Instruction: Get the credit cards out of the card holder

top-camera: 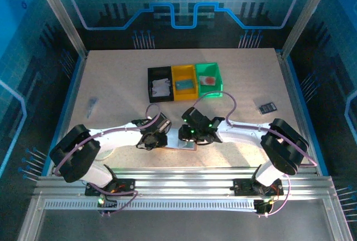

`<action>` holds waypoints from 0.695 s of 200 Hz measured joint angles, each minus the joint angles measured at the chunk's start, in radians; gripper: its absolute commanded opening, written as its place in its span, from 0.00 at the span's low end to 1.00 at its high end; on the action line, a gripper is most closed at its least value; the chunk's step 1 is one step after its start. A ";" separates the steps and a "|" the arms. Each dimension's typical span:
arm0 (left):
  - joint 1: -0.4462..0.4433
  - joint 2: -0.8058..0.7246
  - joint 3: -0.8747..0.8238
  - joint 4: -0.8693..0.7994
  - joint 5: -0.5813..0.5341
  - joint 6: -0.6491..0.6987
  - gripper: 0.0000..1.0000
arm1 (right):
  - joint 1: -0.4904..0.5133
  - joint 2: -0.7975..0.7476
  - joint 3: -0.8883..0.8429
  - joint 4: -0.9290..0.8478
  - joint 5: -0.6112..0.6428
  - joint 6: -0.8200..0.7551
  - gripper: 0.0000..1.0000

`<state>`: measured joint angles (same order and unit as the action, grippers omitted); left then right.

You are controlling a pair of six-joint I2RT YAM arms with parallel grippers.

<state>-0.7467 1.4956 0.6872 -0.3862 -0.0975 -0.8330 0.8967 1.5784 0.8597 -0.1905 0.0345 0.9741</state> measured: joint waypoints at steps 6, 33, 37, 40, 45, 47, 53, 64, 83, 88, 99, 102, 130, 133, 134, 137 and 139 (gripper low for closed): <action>0.000 -0.005 -0.004 0.003 0.000 0.000 0.18 | 0.002 0.002 0.007 0.001 -0.005 0.000 0.28; 0.000 -0.028 -0.029 0.030 -0.001 -0.001 0.20 | 0.013 0.017 0.049 0.018 -0.020 0.000 0.28; 0.000 -0.031 -0.032 0.033 -0.001 -0.001 0.21 | 0.015 0.020 0.053 0.020 -0.023 0.000 0.28; 0.000 -0.033 -0.035 0.036 -0.001 -0.002 0.22 | 0.018 0.022 0.057 0.024 -0.026 0.000 0.28; 0.000 -0.035 -0.037 0.039 -0.001 -0.002 0.23 | 0.019 0.025 0.061 0.027 -0.027 0.001 0.28; 0.000 -0.037 -0.039 0.041 -0.001 -0.003 0.24 | 0.019 0.026 0.061 0.027 -0.028 0.001 0.28; 0.000 -0.040 -0.043 0.047 -0.002 -0.004 0.25 | 0.021 0.030 0.067 0.029 -0.034 0.001 0.28; 0.000 -0.046 -0.050 0.059 0.000 -0.006 0.28 | 0.024 0.037 0.071 0.035 -0.041 0.001 0.28; 0.000 -0.058 -0.058 0.072 0.002 -0.007 0.31 | 0.027 0.049 0.077 0.034 -0.048 0.001 0.28; 0.000 -0.061 -0.060 0.076 0.005 -0.006 0.32 | 0.028 0.052 0.079 0.035 -0.050 0.001 0.28; 0.000 -0.069 -0.066 0.082 0.008 -0.006 0.35 | 0.030 0.055 0.079 0.034 -0.050 0.001 0.28; -0.001 -0.071 -0.068 0.085 0.008 -0.006 0.36 | 0.030 0.055 0.079 0.033 -0.050 0.001 0.28; -0.003 -0.097 -0.082 0.100 0.013 -0.006 0.41 | 0.031 0.055 0.079 0.031 -0.048 0.000 0.28; -0.003 -0.100 -0.083 0.101 0.014 -0.006 0.42 | 0.031 0.055 0.079 0.031 -0.046 0.000 0.28; -0.003 -0.101 -0.083 0.101 0.014 -0.006 0.42 | 0.031 0.055 0.079 0.031 -0.046 0.001 0.28; -0.003 -0.103 -0.084 0.101 0.014 -0.006 0.42 | 0.031 0.054 0.079 0.031 -0.045 0.000 0.28; -0.003 -0.104 -0.085 0.101 0.014 -0.006 0.42 | 0.031 0.054 0.079 0.030 -0.045 0.000 0.28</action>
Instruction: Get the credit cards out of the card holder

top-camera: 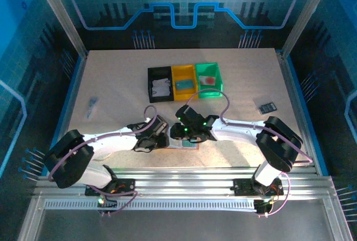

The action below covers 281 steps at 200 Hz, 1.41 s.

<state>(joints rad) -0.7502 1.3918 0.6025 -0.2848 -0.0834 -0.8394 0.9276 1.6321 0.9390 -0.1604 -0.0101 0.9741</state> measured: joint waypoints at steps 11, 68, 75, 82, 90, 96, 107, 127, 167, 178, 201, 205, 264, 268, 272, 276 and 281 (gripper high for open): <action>0.000 -0.012 -0.004 -0.006 0.002 0.001 0.44 | -0.001 -0.003 -0.001 -0.002 0.002 -0.001 0.29; 0.000 -0.120 -0.012 -0.146 -0.040 0.000 0.51 | -0.038 -0.041 -0.038 -0.004 -0.003 -0.022 0.29; 0.000 -0.135 -0.012 -0.158 -0.045 0.000 0.51 | -0.042 -0.041 -0.041 -0.003 -0.005 -0.023 0.29; 0.000 -0.147 -0.012 -0.164 -0.048 0.000 0.51 | -0.045 -0.041 -0.042 -0.005 -0.006 -0.025 0.29; 0.000 -0.158 -0.012 -0.168 -0.051 0.000 0.51 | -0.045 -0.041 -0.043 -0.004 -0.008 -0.026 0.29; 0.000 -0.162 -0.011 -0.168 -0.051 -0.001 0.51 | -0.045 -0.041 -0.043 -0.003 -0.009 -0.026 0.29; 0.000 -0.161 -0.010 -0.168 -0.050 -0.001 0.52 | -0.045 -0.041 -0.046 0.002 -0.017 -0.026 0.29; 0.000 -0.145 0.004 -0.171 -0.043 -0.001 0.52 | -0.051 -0.041 -0.071 0.017 -0.030 -0.026 0.29; 0.000 -0.050 0.084 -0.174 -0.014 0.000 0.52 | -0.072 -0.041 -0.103 0.022 -0.036 -0.026 0.28; 0.000 -0.029 0.098 -0.172 -0.005 0.000 0.52 | -0.074 -0.041 -0.108 0.025 -0.038 -0.026 0.28; 0.000 0.009 0.118 -0.172 0.012 0.000 0.52 | -0.080 -0.040 -0.109 0.032 -0.048 -0.025 0.28; 0.000 0.013 0.121 -0.172 0.013 0.000 0.52 | -0.080 -0.040 -0.109 0.035 -0.050 -0.026 0.28; 0.000 0.089 0.157 -0.174 0.022 0.003 0.52 | -0.081 -0.031 -0.117 0.050 -0.052 -0.025 0.28; 0.000 0.093 0.158 -0.174 0.022 0.003 0.52 | -0.081 -0.030 -0.117 0.049 -0.052 -0.025 0.28; 0.000 0.097 0.158 -0.174 0.022 0.003 0.52 | -0.081 -0.029 -0.117 0.050 -0.052 -0.026 0.28; 0.000 0.104 0.159 -0.174 0.022 0.003 0.52 | -0.082 -0.029 -0.117 0.050 -0.052 -0.026 0.28; 0.000 0.110 0.159 -0.174 0.022 0.003 0.52 | -0.083 -0.028 -0.117 0.049 -0.052 -0.026 0.28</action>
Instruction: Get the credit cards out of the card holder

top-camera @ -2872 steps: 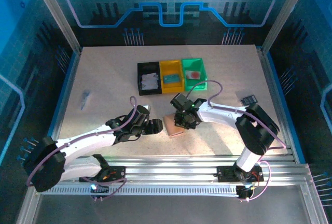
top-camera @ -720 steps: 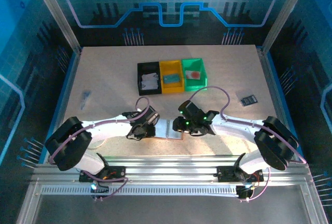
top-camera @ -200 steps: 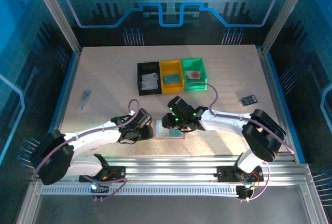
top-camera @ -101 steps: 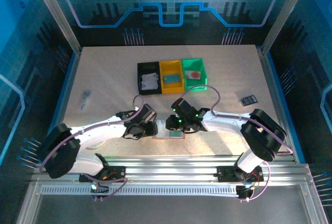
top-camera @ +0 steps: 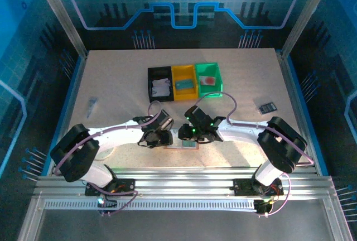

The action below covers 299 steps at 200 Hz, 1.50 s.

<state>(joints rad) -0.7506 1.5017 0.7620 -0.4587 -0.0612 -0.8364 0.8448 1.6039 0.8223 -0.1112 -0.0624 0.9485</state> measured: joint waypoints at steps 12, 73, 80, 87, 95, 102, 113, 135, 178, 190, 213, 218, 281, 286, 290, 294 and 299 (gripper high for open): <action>0.000 0.018 0.000 0.000 -0.001 0.000 0.52 | -0.002 0.001 0.000 0.000 0.001 0.000 0.28; 0.001 0.046 0.015 -0.009 -0.001 0.000 0.51 | -0.002 0.016 0.000 0.001 -0.001 0.000 0.28; 0.002 0.048 0.015 -0.008 -0.001 0.000 0.51 | -0.002 0.019 0.000 0.002 -0.002 0.000 0.28; 0.002 0.049 0.015 -0.008 0.000 0.000 0.51 | -0.002 0.023 0.000 0.002 -0.002 0.000 0.28; 0.002 0.051 0.015 -0.008 0.000 0.000 0.51 | -0.002 0.024 0.000 0.002 -0.001 0.000 0.28; 0.002 0.051 0.015 -0.008 0.000 0.000 0.51 | -0.002 0.027 0.000 0.003 -0.002 0.000 0.28; 0.002 0.053 0.014 -0.007 0.000 0.000 0.51 | -0.002 0.029 -0.001 0.009 -0.002 0.000 0.28; 0.002 0.053 0.004 0.003 -0.001 -0.002 0.50 | -0.002 0.038 -0.001 0.029 -0.007 0.000 0.28; 0.002 0.053 -0.014 0.018 -0.001 -0.003 0.49 | -0.002 0.053 -0.012 0.071 -0.019 -0.001 0.28; 0.002 0.053 -0.016 0.020 -0.001 -0.003 0.48 | -0.002 0.060 -0.012 0.083 -0.023 -0.001 0.28; 0.002 0.053 -0.017 0.022 -0.001 -0.003 0.46 | -0.002 0.071 -0.020 0.111 -0.027 0.000 0.28; 0.002 0.053 -0.018 0.022 -0.001 -0.003 0.46 | -0.002 0.072 -0.025 0.122 -0.029 0.000 0.28; 0.002 0.053 -0.018 0.022 -0.002 -0.003 0.44 | -0.005 0.073 -0.058 0.196 -0.044 0.000 0.27; 0.002 0.053 -0.018 0.022 -0.002 -0.003 0.44 | -0.006 0.073 -0.060 0.201 -0.045 0.000 0.27; 0.002 0.053 -0.019 0.022 -0.002 -0.003 0.44 | -0.007 0.073 -0.063 0.208 -0.048 0.000 0.27; 0.002 0.053 -0.019 0.022 -0.002 -0.003 0.44 | -0.008 0.073 -0.065 0.213 -0.050 0.000 0.27; 0.002 0.053 -0.019 0.022 -0.002 -0.003 0.44 | -0.008 0.073 -0.069 0.220 -0.051 0.000 0.26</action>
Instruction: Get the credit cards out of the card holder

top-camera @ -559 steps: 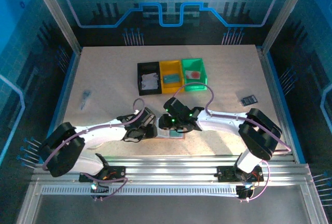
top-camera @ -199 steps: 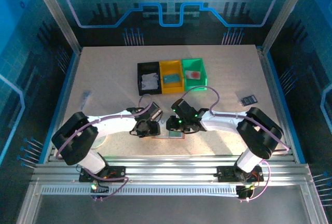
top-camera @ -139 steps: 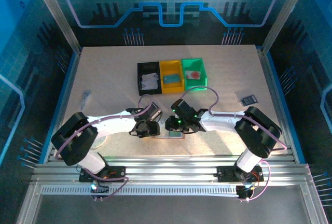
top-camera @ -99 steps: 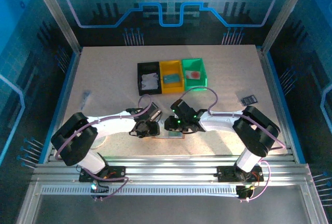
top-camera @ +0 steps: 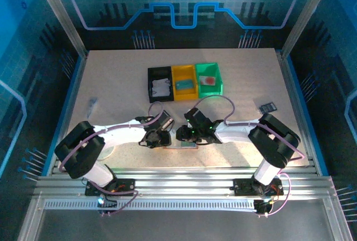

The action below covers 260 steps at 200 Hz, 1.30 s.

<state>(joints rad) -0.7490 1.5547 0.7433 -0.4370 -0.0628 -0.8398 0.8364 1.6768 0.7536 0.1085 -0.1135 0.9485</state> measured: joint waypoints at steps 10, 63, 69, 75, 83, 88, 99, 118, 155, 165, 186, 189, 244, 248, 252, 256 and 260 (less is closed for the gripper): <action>0.000 0.000 0.000 0.000 0.000 0.000 0.44 | 0.000 0.000 -0.005 0.013 -0.002 0.000 0.26; 0.000 0.000 0.000 0.000 0.000 0.000 0.43 | -0.002 -0.001 -0.038 0.074 -0.005 0.000 0.20; 0.000 0.000 0.000 0.000 0.000 0.000 0.43 | -0.002 -0.003 -0.043 0.081 -0.005 0.000 0.20; 0.000 0.000 0.000 0.000 0.000 0.000 0.43 | -0.003 -0.005 -0.048 0.090 -0.005 -0.001 0.19; 0.000 0.000 0.000 0.000 0.000 0.000 0.43 | -0.003 -0.008 -0.055 0.100 -0.007 -0.001 0.19; 0.000 0.000 0.000 0.000 0.000 0.000 0.43 | -0.003 -0.010 -0.059 0.104 -0.007 -0.002 0.18; 0.000 0.000 0.000 0.000 0.000 0.000 0.43 | -0.003 -0.013 -0.065 0.114 -0.008 -0.004 0.17; 0.000 -0.001 -0.001 0.000 0.000 0.000 0.43 | -0.005 -0.019 -0.079 0.132 -0.008 -0.007 0.16; 0.000 -0.001 -0.001 0.000 0.000 0.000 0.43 | -0.006 -0.036 -0.106 0.164 -0.026 -0.008 0.16; 0.000 -0.001 -0.001 0.000 0.000 0.000 0.43 | -0.006 -0.039 -0.115 0.177 -0.031 -0.008 0.16; 0.000 -0.001 -0.001 0.000 0.000 0.000 0.43 | -0.006 -0.048 -0.132 0.203 -0.041 -0.011 0.17; 0.000 -0.001 -0.001 0.000 0.000 0.000 0.43 | -0.006 -0.050 -0.134 0.207 -0.044 -0.012 0.18; 0.000 -0.001 -0.001 0.000 0.000 0.000 0.43 | -0.006 -0.050 -0.111 0.151 -0.034 -0.019 0.24; 0.000 -0.001 -0.001 0.000 0.000 0.000 0.43 | -0.006 -0.050 -0.106 0.142 -0.031 -0.019 0.24; 0.000 -0.001 -0.001 0.000 0.000 0.000 0.43 | -0.006 -0.050 -0.102 0.136 -0.028 -0.019 0.24; 0.000 -0.001 -0.001 0.000 0.000 0.000 0.43 | -0.006 -0.050 -0.096 0.125 -0.023 -0.019 0.24; 0.000 -0.001 -0.001 0.000 0.000 0.000 0.43 | -0.006 -0.050 -0.093 0.121 -0.021 -0.019 0.25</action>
<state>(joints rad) -0.7490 1.5539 0.7425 -0.4370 -0.0631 -0.8398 0.8299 1.6272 0.6601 0.2298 -0.1341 0.9291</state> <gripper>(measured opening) 0.437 0.241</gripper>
